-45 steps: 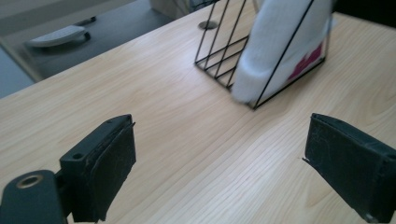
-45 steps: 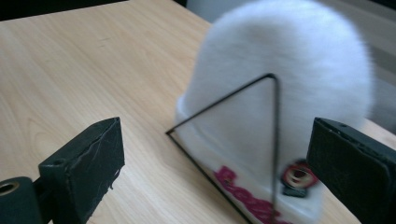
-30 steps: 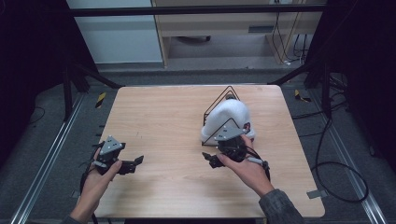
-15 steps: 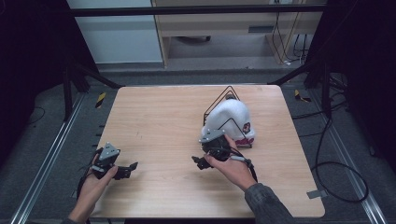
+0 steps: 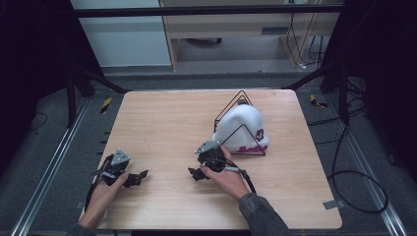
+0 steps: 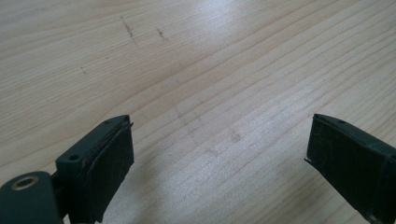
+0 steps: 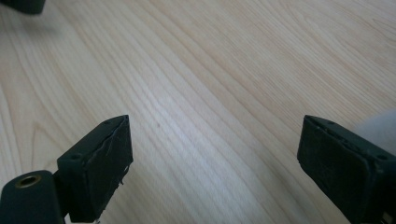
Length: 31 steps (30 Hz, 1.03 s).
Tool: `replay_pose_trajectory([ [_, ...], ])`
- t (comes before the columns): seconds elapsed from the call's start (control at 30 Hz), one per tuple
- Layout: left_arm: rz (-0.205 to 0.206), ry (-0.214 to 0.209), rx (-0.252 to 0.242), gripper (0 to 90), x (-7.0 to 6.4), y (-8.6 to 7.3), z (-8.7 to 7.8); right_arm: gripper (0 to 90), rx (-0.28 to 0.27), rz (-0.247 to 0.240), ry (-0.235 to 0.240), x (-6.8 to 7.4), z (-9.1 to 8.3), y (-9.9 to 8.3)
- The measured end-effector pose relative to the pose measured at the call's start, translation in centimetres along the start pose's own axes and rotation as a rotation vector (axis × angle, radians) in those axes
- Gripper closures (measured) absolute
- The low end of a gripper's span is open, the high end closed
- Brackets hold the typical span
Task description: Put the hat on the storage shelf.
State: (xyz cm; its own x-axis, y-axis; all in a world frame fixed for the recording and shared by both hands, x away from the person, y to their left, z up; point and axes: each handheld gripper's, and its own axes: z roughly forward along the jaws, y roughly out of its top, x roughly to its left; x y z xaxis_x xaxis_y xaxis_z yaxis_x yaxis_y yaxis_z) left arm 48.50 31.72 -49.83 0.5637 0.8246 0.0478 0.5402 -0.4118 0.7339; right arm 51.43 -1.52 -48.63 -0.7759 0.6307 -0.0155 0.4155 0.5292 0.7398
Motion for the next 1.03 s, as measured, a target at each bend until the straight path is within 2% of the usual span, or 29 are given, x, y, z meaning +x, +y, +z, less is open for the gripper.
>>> replay_pose_trajectory([
  [0.17,-0.005,0.004,0.006,6.7,0.1,-0.1,0.6,10.6,-0.015,0.068,-0.012,-0.2,1.2,0.0],
  [0.3,-0.032,-0.002,0.004,6.7,0.6,-0.4,0.9,10.2,-0.015,0.085,-0.033,-0.4,1.8,-0.3],
  [0.4,-0.053,0.006,0.006,6.6,0.7,-0.4,0.9,10.0,-0.021,0.092,-0.04,-0.4,1.9,-0.4],
  [0.5,-0.049,0.021,0.016,6.3,0.7,-0.4,1.0,9.4,-0.014,0.095,-0.055,-0.4,2.2,-0.6],
  [0.6,-0.064,0.035,0.02,4.3,0.8,-0.4,1.0,7.2,0.006,0.08,-0.078,-0.3,2.6,-0.9],
  [0.8,-0.063,0.035,0.02,3.5,0.7,-0.4,1.0,5.4,0.013,0.089,-0.089,-0.3,2.6,-1.0],
  [1.03,-0.058,0.029,0.025,3.1,0.7,-0.4,1.0,5.3,0.014,0.122,-0.126,0.1,2.5,-1.1],
])
